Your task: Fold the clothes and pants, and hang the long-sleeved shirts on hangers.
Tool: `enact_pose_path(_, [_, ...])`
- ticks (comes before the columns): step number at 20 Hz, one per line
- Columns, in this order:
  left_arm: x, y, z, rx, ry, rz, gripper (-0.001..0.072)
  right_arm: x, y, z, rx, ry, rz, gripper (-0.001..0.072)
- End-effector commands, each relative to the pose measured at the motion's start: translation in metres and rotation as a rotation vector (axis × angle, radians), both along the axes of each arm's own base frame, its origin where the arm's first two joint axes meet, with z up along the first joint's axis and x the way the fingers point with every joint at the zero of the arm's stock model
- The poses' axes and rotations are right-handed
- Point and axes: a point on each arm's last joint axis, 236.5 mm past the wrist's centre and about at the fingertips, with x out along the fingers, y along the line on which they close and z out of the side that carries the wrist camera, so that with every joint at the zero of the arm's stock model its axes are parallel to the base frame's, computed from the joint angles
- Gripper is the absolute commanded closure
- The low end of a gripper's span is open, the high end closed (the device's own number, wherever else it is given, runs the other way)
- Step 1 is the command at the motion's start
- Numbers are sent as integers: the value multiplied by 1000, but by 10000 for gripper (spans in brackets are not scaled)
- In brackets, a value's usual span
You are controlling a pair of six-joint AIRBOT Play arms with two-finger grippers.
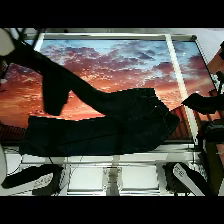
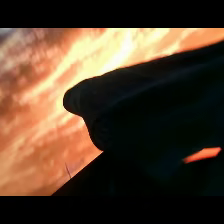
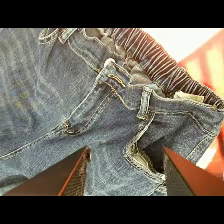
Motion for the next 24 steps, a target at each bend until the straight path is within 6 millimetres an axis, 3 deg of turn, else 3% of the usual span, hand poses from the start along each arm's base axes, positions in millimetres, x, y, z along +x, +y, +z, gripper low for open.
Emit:
enact_pose_path(1, [-21, 31, -58, 145, 307, 81, 681, 0, 0, 0, -1, -2, 4, 197])
enact_pose_path(3, [-15, 32, -85, 124, 390, 106, 674, 5, -2, 1, -9, -19, -5, 197])
enact_pose_path(4, [-14, 22, -96, 83, 424, 91, 669, 7, -4, 2, -12, -30, -11, 197])
enact_pose_path(5, [-15, 7, -104, 29, 456, 57, 538, 11, -2, 3, -21, -45, -1, 197])
enact_pose_path(6, [-16, -4, -109, -7, 476, 33, 454, 16, 1, 2, -33, -62, 27, 197])
enact_pose_path(9, [-17, -11, -111, -25, 486, 13, 405, 50, 32, -12, -65, -110, 146, 197])
enact_pose_path(11, [-16, -6, -107, -31, 470, 25, 397, 79, 58, -35, -87, -130, 211, 199])
enact_pose_path(13, [-13, 3, -96, -46, 426, 46, 221, 106, 79, -65, -96, -124, 245, 247])
enact_pose_path(18, [-8, 51, -52, -101, 248, 166, 214, 150, 80, -138, -82, 6, 201, 247])
enact_pose_path(20, [-6, 75, -44, -120, 206, 241, 215, 162, 86, -154, -42, 29, 189, 247])
enact_pose_path(24, [-6, 108, -47, -145, 194, 361, 215, 177, 104, -170, -2, 37, 203, 255])
